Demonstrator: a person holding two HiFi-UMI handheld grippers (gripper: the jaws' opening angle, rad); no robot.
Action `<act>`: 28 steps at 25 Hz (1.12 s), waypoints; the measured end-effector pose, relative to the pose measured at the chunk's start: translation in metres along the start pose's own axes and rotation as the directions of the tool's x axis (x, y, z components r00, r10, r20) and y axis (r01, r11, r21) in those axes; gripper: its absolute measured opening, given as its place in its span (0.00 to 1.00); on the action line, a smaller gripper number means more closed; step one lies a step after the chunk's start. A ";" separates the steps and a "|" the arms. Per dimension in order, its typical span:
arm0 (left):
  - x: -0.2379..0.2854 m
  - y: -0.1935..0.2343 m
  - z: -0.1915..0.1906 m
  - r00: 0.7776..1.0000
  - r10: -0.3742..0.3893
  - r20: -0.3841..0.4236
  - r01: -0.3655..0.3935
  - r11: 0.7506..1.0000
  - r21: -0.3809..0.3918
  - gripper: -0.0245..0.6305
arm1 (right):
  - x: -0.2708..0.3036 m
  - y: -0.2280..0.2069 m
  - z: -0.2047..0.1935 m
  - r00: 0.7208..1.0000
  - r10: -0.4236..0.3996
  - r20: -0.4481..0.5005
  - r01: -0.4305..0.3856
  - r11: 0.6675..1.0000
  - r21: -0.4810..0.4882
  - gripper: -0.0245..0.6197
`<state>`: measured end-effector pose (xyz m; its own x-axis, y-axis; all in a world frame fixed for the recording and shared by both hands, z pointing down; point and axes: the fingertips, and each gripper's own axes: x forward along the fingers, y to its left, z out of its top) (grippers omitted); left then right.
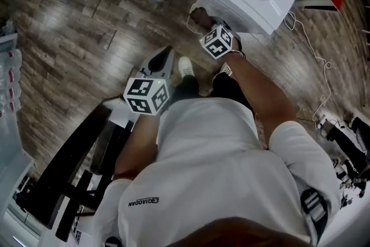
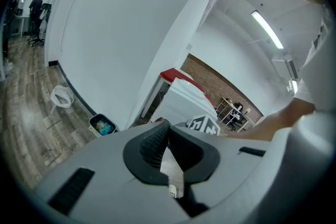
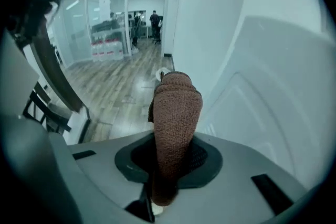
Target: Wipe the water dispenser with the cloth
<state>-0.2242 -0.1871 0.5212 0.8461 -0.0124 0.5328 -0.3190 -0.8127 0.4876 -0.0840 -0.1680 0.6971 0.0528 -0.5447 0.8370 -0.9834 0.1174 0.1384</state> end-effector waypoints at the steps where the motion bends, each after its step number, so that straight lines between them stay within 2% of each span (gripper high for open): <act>1: 0.000 -0.005 0.006 1.000 -0.012 0.008 0.012 1.000 0.011 0.04 | -0.020 0.003 0.005 0.999 0.020 0.039 -0.022 0.999 0.039 0.15; 4: 0.004 -0.019 0.021 0.998 -0.053 0.032 0.051 0.998 0.044 0.04 | -0.077 0.009 0.012 0.990 0.069 0.123 -0.088 0.984 0.153 0.15; 8: 0.015 -0.040 0.029 0.993 -0.109 0.035 0.106 0.990 0.090 0.04 | -0.145 0.016 0.010 0.972 0.123 0.200 -0.176 0.946 0.274 0.15; 11: 0.025 -0.064 0.036 0.985 -0.170 0.034 0.164 0.978 0.132 0.04 | -0.189 0.013 0.008 0.954 0.126 0.273 -0.232 0.886 0.401 0.15; 13: 0.027 -0.081 0.041 0.980 -0.196 0.037 0.188 0.969 0.158 0.04 | -0.215 0.007 0.005 0.942 0.094 0.321 -0.247 0.843 0.478 0.15; 14: 0.026 -0.090 0.043 0.978 -0.204 0.039 0.195 0.966 0.173 0.04 | -0.227 0.004 0.002 0.938 0.076 0.337 -0.245 0.834 0.494 0.15; 20: 0.021 -0.136 0.052 0.977 -0.196 0.086 0.170 0.955 0.244 0.04 | -0.277 -0.019 -0.027 0.930 0.027 0.368 -0.205 0.867 0.455 0.15; 24: 0.024 -0.170 0.042 0.981 -0.152 0.120 0.119 0.963 0.241 0.04 | -0.302 -0.032 -0.062 0.920 0.038 0.390 -0.229 0.860 0.457 0.15; 28: 0.033 -0.207 0.029 0.983 -0.109 0.151 0.071 0.969 0.237 0.04 | -0.338 -0.048 -0.096 0.899 0.032 0.437 -0.242 0.869 0.433 0.15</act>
<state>-0.1181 -0.0356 0.4176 0.9303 -0.0116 0.3666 -0.1481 -0.9263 0.3464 -0.0384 0.0900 0.4586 -0.0602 -0.8489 0.5251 -0.9421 -0.1256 -0.3110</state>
